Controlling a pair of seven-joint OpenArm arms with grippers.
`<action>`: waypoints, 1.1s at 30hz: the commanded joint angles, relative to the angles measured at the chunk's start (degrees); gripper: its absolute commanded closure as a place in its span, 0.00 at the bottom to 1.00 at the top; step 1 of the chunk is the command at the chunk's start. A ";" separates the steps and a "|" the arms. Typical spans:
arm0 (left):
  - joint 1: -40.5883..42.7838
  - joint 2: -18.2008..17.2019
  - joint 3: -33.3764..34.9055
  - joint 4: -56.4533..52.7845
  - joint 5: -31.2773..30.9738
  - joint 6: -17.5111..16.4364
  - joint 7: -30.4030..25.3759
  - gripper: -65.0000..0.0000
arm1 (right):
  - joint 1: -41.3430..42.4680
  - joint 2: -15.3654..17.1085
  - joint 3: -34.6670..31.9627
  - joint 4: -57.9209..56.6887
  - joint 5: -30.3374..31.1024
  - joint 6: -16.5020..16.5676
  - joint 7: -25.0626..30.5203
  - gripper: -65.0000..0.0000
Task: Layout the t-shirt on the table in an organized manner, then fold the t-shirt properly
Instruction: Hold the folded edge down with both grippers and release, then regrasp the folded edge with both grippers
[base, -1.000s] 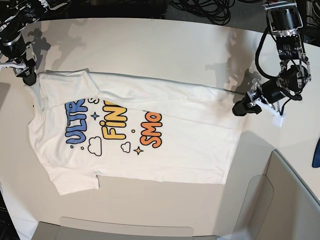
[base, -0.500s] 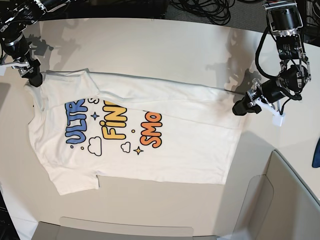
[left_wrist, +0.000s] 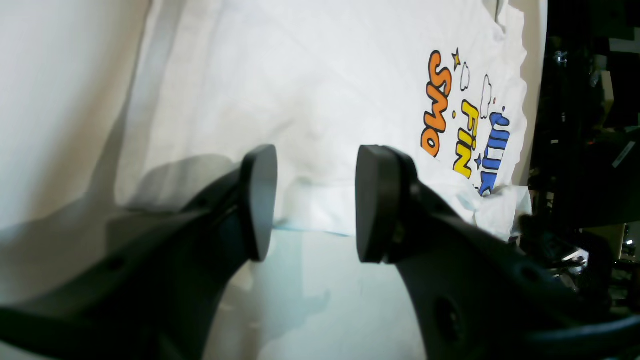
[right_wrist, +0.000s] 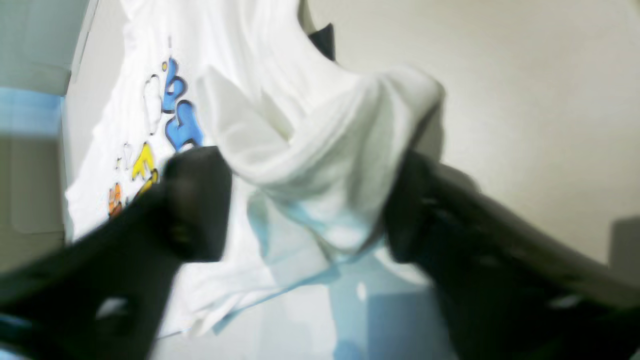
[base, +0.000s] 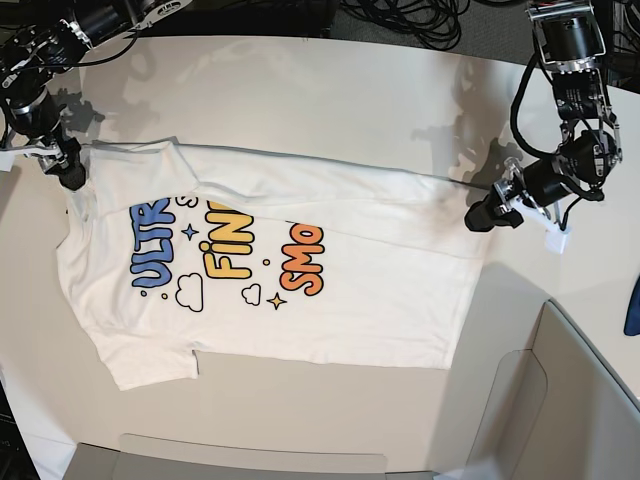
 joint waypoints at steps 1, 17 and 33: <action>-0.76 -1.02 -0.68 0.76 -1.15 -0.19 -0.29 0.63 | -0.09 0.07 -0.11 0.25 -1.48 0.20 -1.56 0.55; 1.08 -1.02 -11.23 -8.48 -1.15 -0.01 -0.29 0.62 | -0.62 1.57 -3.19 0.51 -1.74 -0.50 -1.65 1.00; -1.38 0.30 -10.09 -13.13 -1.06 -0.01 -0.81 0.62 | -0.62 1.48 -3.19 0.51 -1.39 -0.50 -1.65 1.00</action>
